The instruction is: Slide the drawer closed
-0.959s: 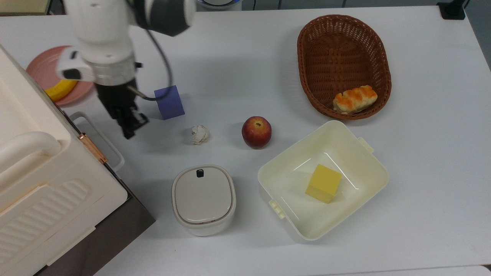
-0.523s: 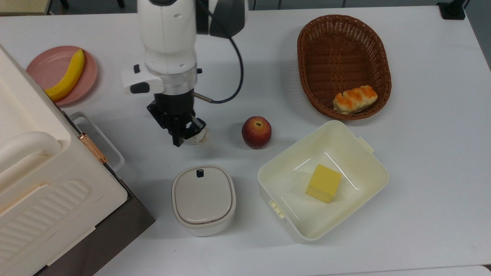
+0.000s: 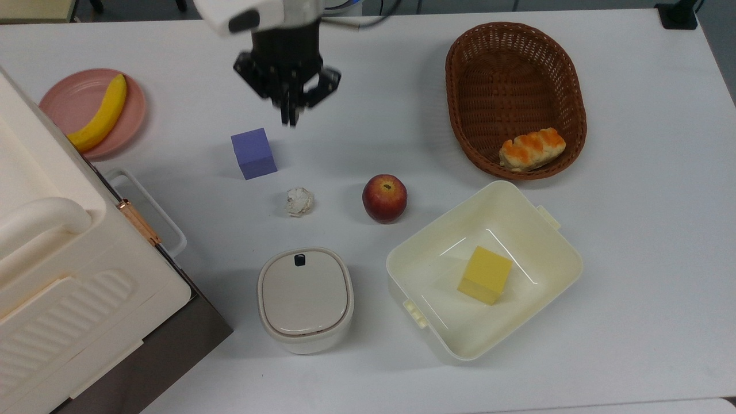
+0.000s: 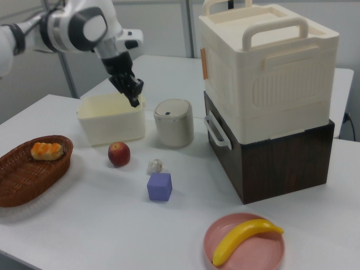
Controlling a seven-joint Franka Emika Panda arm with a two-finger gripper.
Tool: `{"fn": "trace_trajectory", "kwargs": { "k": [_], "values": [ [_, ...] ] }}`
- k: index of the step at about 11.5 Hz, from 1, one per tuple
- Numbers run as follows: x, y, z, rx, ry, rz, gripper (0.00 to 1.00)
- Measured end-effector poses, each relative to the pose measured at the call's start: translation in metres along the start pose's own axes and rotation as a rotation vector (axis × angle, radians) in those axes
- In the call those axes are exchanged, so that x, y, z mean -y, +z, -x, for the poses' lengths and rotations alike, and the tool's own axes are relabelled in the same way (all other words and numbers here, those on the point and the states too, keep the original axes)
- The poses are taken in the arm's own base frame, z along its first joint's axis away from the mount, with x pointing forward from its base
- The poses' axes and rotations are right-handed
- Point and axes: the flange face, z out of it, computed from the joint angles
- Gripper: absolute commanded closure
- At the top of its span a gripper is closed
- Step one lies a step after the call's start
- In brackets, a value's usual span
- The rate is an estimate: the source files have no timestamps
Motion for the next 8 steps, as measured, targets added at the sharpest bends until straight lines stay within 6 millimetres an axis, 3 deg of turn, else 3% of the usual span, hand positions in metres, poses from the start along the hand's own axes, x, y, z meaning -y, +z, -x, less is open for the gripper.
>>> {"fn": "trace_trajectory", "kwargs": {
  "k": [2, 3, 4, 6, 8],
  "values": [
    [-0.008, -0.039, 0.021, 0.034, -0.049, -0.053, 0.71],
    [-0.015, -0.054, 0.027, 0.026, -0.045, -0.081, 0.46],
    [-0.023, -0.062, 0.030, 0.021, -0.035, -0.104, 0.00],
    [-0.034, -0.056, 0.033, 0.036, -0.046, -0.123, 0.00],
    [-0.031, -0.045, 0.036, 0.059, -0.072, -0.126, 0.00]
  ]
}}
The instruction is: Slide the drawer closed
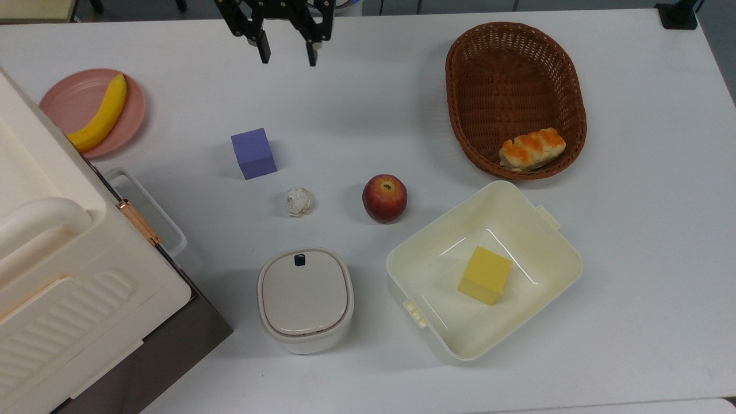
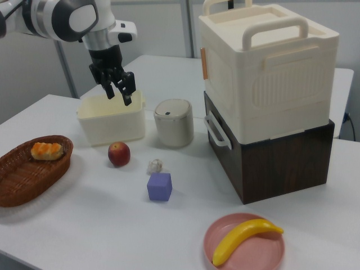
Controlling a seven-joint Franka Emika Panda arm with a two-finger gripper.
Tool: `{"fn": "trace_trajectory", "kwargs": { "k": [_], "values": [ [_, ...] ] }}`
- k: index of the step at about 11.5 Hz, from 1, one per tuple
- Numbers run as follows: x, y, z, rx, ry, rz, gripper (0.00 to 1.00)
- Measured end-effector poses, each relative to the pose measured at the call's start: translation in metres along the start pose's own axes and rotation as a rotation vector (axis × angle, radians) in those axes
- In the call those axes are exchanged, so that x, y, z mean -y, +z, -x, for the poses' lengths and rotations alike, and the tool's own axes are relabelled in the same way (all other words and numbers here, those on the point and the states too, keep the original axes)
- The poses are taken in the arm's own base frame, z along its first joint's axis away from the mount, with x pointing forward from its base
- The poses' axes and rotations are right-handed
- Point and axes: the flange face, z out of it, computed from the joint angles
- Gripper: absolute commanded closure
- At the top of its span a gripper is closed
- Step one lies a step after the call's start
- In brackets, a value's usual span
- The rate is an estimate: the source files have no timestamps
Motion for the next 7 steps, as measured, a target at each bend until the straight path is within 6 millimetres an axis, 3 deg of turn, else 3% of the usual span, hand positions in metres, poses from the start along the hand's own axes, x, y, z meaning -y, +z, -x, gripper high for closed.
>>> {"fn": "trace_trajectory", "kwargs": {
  "k": [3, 7],
  "values": [
    [0.011, 0.000, 0.002, 0.002, -0.048, -0.003, 0.00],
    [0.001, -0.009, 0.011, 0.025, -0.091, 0.000, 0.00]
  ]
}}
